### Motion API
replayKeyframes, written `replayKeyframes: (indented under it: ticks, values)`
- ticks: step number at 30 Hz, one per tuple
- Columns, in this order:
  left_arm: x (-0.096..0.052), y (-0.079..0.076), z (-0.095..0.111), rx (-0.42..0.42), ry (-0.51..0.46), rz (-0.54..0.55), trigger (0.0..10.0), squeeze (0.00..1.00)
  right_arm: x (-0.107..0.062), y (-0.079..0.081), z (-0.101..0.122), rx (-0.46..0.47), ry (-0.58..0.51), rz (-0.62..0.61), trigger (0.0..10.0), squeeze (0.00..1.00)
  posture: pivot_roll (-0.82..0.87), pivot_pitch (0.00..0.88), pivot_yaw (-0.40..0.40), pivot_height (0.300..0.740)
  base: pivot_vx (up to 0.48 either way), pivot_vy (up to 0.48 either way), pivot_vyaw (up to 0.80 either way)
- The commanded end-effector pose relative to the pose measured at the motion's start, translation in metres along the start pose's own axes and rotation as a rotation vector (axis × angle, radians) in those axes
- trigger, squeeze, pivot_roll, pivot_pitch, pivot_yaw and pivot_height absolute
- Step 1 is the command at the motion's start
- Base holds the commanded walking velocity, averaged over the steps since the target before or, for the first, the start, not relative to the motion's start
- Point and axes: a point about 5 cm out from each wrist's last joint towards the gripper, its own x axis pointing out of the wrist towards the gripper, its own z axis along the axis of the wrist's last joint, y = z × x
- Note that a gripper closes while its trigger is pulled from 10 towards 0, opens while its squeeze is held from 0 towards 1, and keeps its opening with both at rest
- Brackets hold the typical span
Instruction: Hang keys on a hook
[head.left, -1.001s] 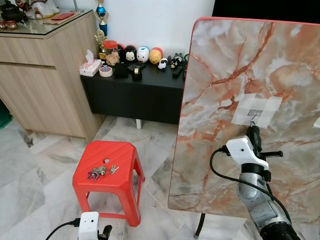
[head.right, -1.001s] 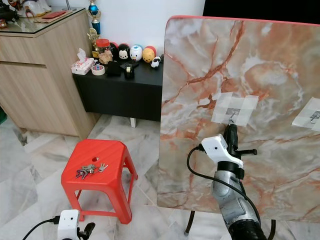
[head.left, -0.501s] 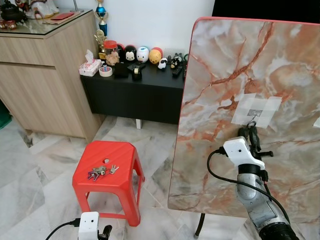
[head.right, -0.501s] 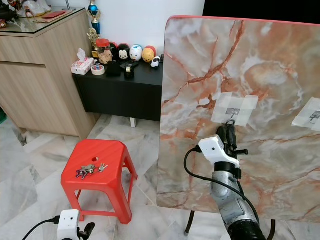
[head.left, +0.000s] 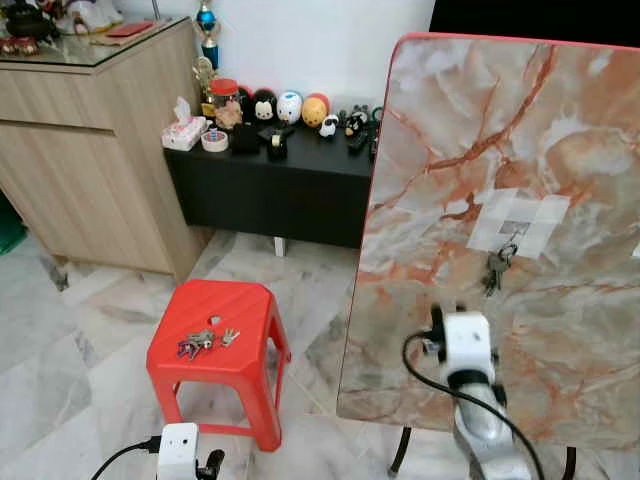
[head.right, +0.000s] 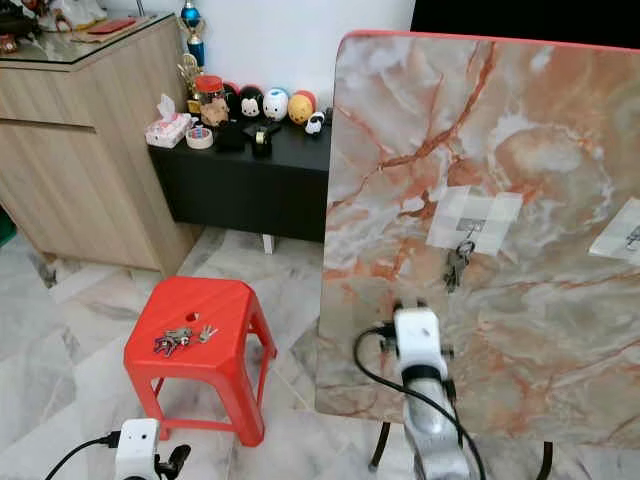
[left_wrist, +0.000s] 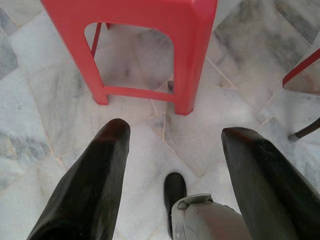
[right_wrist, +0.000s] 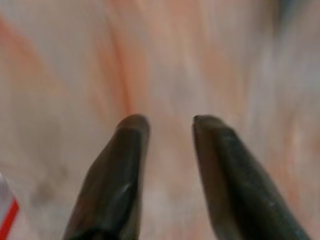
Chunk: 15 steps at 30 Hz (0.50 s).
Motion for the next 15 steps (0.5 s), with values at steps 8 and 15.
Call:
replayKeyframes:
  ticks: [8,15]
  values:
    - [0.002,0.003,0.002,0.025,0.025,-0.007,10.0,0.00,-0.044,-0.006,-0.093,0.230,0.504,-0.033,10.0,0.00,0.06,0.000,-0.021,0.740,0.000,0.000,0.00]
    - [0.002,0.009,0.003,0.048,0.041,-0.008,10.0,0.00,-0.063,-0.011,-0.117,0.259,0.661,-0.053,10.0,0.00,0.06,0.000,0.003,0.740,0.000,0.000,0.00]
